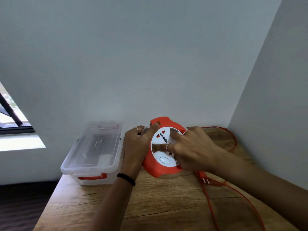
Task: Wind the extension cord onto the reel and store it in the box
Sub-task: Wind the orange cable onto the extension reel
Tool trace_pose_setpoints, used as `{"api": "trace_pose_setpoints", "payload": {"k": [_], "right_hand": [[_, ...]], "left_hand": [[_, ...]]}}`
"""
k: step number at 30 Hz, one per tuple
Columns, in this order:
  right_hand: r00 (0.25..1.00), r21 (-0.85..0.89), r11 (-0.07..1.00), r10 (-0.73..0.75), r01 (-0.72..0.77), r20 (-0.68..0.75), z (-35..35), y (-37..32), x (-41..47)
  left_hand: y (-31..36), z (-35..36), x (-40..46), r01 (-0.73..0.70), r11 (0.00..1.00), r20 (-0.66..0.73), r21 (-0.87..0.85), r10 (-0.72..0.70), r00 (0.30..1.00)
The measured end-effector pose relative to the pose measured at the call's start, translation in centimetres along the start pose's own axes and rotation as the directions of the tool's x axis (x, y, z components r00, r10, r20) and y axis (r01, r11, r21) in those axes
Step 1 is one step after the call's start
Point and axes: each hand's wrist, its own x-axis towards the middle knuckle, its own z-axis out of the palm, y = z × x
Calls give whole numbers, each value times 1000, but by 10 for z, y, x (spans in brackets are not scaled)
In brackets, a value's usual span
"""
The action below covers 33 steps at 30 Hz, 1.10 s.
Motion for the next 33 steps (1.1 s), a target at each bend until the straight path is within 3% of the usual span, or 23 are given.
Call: {"api": "trace_pose_setpoints", "payload": {"k": [9,13,17,19,23,27,30,33], "right_hand": [[915,162,910,396,-380,-77,10,-22,14],[844,358,793,535,-492,-26,5,-30,21],[781,410,694,619,-592,79,6,-37,25],[777,416,684,622,-599,96,8,-38,24],[836,533,675,536,-510,121,-2,-26,13],[807,593,671,588,-445,-58,-8,-5,-1],[802,556,753,548,-351,-236,-10,-2,-5],[850,432,840,461,-327,-254,-11,-6,0]], "left_hand": [[-2,7,-1,-28,999,-208,21,31,978],[-4,12,-4,21,1000,-260,15,-17,965],[-7,14,-5,64,998,-258,-3,-63,964],[-7,13,-5,98,995,-251,-26,-102,963],[-4,7,-3,164,979,-210,-119,-186,960],[1,-2,3,195,963,-191,-187,-230,954],[6,-3,7,184,968,-191,-172,-216,957],[9,-3,7,169,974,-187,-152,-196,963]]}}
